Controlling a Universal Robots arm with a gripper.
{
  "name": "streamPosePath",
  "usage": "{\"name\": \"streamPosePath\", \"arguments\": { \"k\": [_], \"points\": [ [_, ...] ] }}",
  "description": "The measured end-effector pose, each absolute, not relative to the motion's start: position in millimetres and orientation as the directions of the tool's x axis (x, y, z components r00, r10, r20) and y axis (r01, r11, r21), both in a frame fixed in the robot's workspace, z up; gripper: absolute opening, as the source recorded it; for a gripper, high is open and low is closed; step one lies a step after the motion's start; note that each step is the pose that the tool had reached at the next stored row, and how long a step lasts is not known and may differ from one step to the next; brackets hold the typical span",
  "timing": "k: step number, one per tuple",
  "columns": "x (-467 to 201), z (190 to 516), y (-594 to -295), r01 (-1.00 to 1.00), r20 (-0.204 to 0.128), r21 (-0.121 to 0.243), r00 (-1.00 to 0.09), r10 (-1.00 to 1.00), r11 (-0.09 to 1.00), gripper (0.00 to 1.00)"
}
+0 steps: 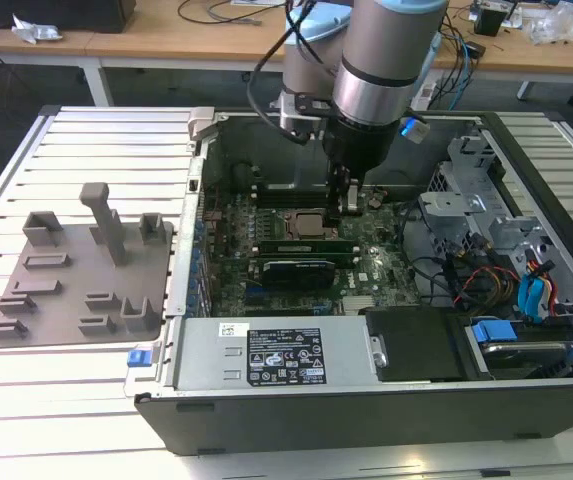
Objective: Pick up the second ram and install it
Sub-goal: 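Press down the second ram until it locks into place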
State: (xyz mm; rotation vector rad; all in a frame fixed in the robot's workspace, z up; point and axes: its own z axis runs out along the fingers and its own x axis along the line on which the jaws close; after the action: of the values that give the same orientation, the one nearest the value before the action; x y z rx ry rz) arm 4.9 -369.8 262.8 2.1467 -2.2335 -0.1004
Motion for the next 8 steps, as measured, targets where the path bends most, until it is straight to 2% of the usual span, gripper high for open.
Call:
{"name": "streamPosePath", "arguments": {
  "k": [8],
  "points": [
    [22.8, 233.2, -373.6, -0.996, -0.015, 0.076, -0.04, -0.999, 0.039, 0.1]
  ]
}}
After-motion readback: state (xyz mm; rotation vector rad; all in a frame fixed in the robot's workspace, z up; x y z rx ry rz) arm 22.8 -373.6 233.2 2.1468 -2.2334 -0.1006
